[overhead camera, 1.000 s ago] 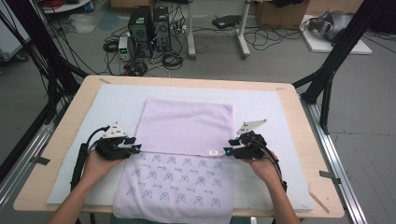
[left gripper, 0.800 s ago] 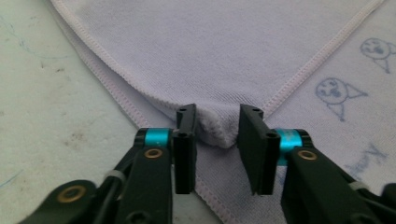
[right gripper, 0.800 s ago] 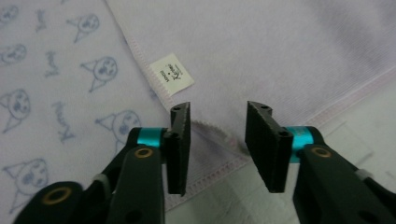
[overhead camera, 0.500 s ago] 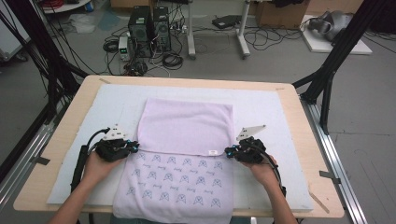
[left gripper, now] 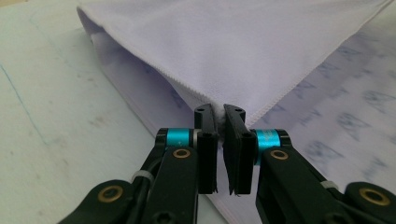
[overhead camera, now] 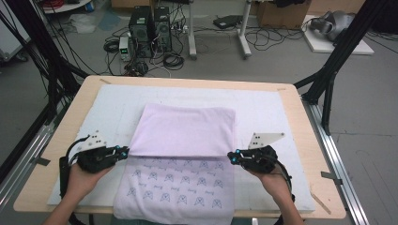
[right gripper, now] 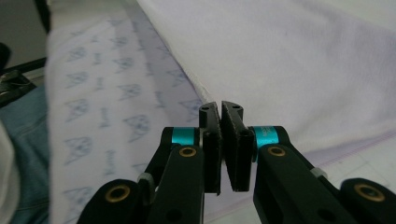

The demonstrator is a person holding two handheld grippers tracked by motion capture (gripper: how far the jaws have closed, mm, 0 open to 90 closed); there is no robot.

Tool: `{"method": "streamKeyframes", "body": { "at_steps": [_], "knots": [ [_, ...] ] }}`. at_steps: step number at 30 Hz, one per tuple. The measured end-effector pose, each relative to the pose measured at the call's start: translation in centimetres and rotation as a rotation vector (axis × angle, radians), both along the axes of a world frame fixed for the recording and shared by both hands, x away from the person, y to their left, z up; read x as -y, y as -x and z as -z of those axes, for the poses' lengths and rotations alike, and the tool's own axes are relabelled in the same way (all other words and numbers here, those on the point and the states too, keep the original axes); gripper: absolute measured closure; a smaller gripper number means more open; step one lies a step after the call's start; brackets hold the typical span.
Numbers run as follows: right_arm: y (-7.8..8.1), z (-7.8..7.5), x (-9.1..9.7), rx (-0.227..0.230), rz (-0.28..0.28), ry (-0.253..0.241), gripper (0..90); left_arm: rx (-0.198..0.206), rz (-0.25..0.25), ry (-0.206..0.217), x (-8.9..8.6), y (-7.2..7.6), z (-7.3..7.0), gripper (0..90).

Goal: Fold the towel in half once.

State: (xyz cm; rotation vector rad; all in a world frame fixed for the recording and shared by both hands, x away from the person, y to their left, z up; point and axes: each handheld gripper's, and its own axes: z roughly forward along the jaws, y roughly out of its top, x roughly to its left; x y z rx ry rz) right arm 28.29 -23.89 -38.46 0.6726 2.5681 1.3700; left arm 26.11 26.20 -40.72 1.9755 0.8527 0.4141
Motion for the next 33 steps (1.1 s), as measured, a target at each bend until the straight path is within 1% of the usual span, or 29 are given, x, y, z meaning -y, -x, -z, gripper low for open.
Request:
{"method": "streamKeyframes", "body": {
  "at_steps": [2, 4, 6, 7, 8, 9, 10, 11, 12, 13, 14, 16, 17, 18, 19, 20, 21, 23, 24, 25, 26, 27, 28, 29, 30, 31, 32, 33],
  "knots": [
    [1.4, -0.4, 0.0, 0.013, -0.022, -0.007, 86.4, 0.002, 0.006, 0.004, -0.3, 1.8, 0.2, 83.7],
    [2.9, -0.4, 0.0, 0.017, -0.038, -0.006, 86.4, 0.002, 0.011, -0.013, -0.6, 3.4, 0.5, 83.8],
    [4.3, -0.2, -0.1, 0.003, -0.059, -0.003, 86.4, -0.016, 0.023, -0.01, -0.8, 5.0, 0.8, 83.8],
    [4.9, 0.0, -0.3, -0.006, -0.068, 0.012, 86.4, -0.019, 0.03, -0.023, -0.9, 5.7, 1.0, 83.7],
    [5.5, 0.2, -0.3, -0.013, -0.081, 0.017, 86.2, -0.028, 0.04, -0.031, -0.9, 6.2, 1.2, 83.5],
    [5.9, 0.4, -0.4, -0.022, -0.092, 0.016, 85.0, -0.041, 0.048, -0.025, -0.9, 6.6, 1.5, 82.8],
    [6.1, 0.6, -0.5, -0.034, -0.107, 0.018, 80.8, -0.038, 0.058, -0.035, -0.9, 6.8, 1.6, 80.3],
    [6.2, 0.8, -0.5, -0.044, -0.108, 0.018, 72.9, -0.037, 0.056, -0.043, -1.0, 6.8, 1.7, 73.5],
    [6.0, 0.9, -0.5, -0.057, -0.097, 0.009, 66.3, -0.042, 0.047, -0.038, -1.1, 6.4, 1.8, 66.5],
    [5.6, 0.9, -0.4, -0.079, -0.092, -0.005, 64.0, -0.041, 0.037, -0.038, -1.1, 5.9, 1.7, 61.9],
    [5.0, 0.9, -0.3, -0.08, -0.082, -0.006, 61.4, -0.032, 0.03, -0.041, -1.2, 5.3, 1.6, 59.2],
    [3.6, 0.8, -0.3, -0.042, -0.044, 0.024, 57.5, -0.017, 0.017, -0.037, -1.0, 3.6, 1.4, 55.6],
    [2.6, 0.8, -0.3, -0.043, -0.022, 0.039, 55.7, -0.014, 0.01, -0.039, -0.8, 2.7, 1.3, 54.5],
    [1.4, 0.8, -0.2, -0.042, 0.005, 0.047, 54.6, -0.017, 0.011, -0.035, -0.5, 1.6, 1.1, 54.1],
    [0.2, 0.9, -0.2, -0.045, 0.032, 0.067, 54.1, -0.011, 0.006, -0.044, -0.2, 0.5, 1.0, 53.8],
    [-1.1, 1.0, -0.1, -0.042, 0.052, 0.081, 52.9, -0.009, -0.005, -0.044, 0.2, -0.6, 1.0, 53.6],
    [-2.3, 1.1, -0.1, -0.038, 0.078, 0.084, 52.4, -0.011, -0.024, -0.028, 0.4, -1.8, 1.0, 53.2],
    [-4.9, 1.3, 0.0, -0.032, 0.13, 0.127, 51.0, -0.015, -0.052, -0.056, 1.0, -4.3, 0.9, 51.5],
    [-6.1, 1.4, 0.1, -0.028, 0.159, 0.15, 50.1, -0.014, -0.068, -0.051, 1.3, -5.5, 0.9, 51.5],
    [-7.3, 1.5, 0.2, -0.034, 0.185, 0.159, 48.7, -0.019, -0.082, -0.043, 1.6, -6.6, 0.9, 51.2],
    [-8.5, 1.6, 0.3, -0.044, 0.208, 0.155, 48.1, -0.038, -0.094, -0.008, 1.8, -7.8, 1.0, 51.2],
    [-9.5, 1.8, 0.4, -0.034, 0.228, 0.153, 47.9, -0.046, -0.107, -0.012, 2.1, -9.0, 1.1, 50.8],
    [-10.5, 2.0, 0.4, -0.042, 0.244, 0.149, 46.7, -0.044, -0.138, -0.04, 2.4, -10.1, 1.4, 49.5],
    [-11.5, 2.4, 0.3, -0.043, 0.258, 0.154, 45.2, -0.069, -0.161, -0.034, 2.6, -11.2, 1.8, 46.8],
    [-12.3, 2.8, 0.3, -0.035, 0.28, 0.17, 43.3, -0.096, -0.18, -0.036, 2.7, -12.2, 2.1, 43.7],
    [-13.0, 3.3, 0.2, -0.056, 0.304, 0.181, 42.2, -0.101, -0.21, -0.064, 2.9, -12.9, 2.5, 42.4],
    [-13.7, 3.8, 0.3, -0.07, 0.335, 0.197, 39.8, -0.114, -0.223, -0.049, 3.0, -13.5, 2.8, 40.7],
    [-14.2, 4.2, 0.4, -0.076, 0.369, 0.212, 39.4, -0.129, -0.219, -0.013, 3.1, -14.0, 3.1, 40.0]
  ]
}}
